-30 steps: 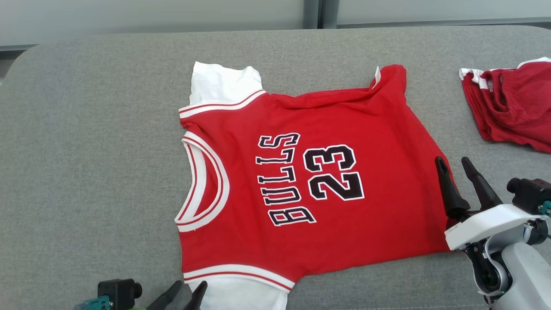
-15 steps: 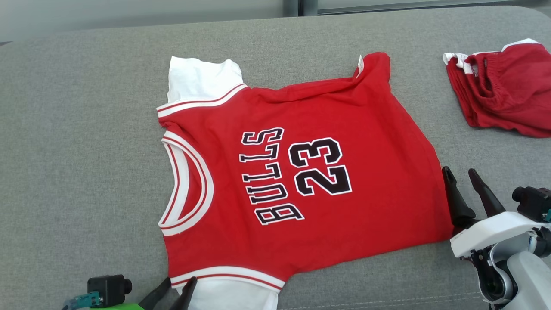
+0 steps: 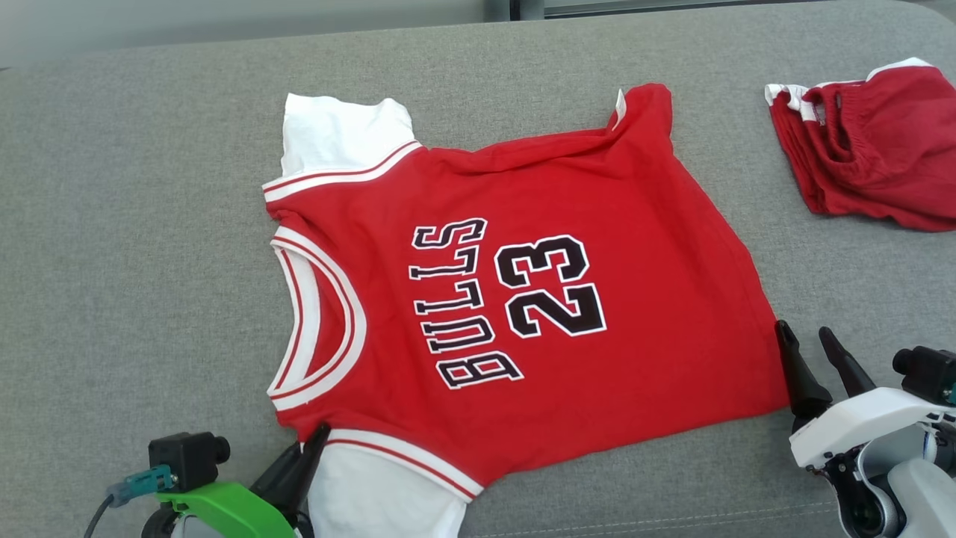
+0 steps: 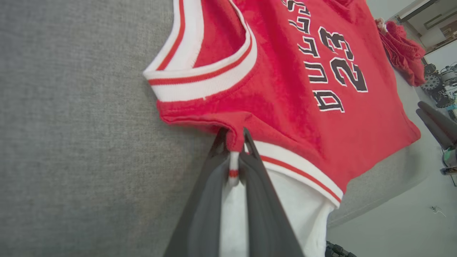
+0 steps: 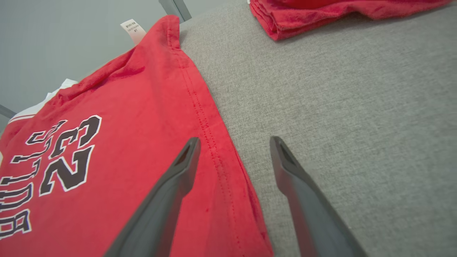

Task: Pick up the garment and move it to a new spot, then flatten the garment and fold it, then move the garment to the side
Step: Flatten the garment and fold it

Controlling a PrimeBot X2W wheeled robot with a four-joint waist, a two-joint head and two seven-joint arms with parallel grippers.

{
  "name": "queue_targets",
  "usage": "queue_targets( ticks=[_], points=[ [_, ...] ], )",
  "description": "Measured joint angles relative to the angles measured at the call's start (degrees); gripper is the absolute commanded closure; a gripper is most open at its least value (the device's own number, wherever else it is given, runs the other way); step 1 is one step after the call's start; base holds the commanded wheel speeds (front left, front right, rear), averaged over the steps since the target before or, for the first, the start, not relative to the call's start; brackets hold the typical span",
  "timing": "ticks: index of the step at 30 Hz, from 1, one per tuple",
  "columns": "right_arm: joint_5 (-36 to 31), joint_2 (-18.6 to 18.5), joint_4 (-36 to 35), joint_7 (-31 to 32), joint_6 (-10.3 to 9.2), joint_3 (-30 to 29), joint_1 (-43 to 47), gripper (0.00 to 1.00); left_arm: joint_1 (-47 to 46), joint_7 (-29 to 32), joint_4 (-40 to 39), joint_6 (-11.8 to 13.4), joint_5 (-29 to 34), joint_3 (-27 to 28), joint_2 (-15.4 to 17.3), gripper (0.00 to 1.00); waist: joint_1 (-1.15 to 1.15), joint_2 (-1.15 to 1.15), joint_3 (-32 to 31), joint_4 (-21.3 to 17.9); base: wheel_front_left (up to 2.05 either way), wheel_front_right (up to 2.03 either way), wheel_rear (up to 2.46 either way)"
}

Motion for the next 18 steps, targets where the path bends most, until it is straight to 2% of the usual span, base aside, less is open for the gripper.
queue_targets(
  ticks=[11, 18],
  points=[
    [0.5, -0.2, -0.2, 0.0, 0.11, -0.5, 0.0, 0.00, -5.3, -3.6, -6.2, 0.0, 1.0, 0.7, 0.5, 1.00, 0.00, 0.00, 0.2, -0.6, 0.00, 0.00, 0.00],
    [0.5, -0.1, -0.6, 0.4, 0.56, 0.7, -0.6, 0.00, -11.7, -4.5, -4.3, 0.0, 2.1, 1.7, 0.9, 1.00, 0.00, 0.00, 0.6, -2.1, 0.00, 0.00, 0.00]
  ],
)
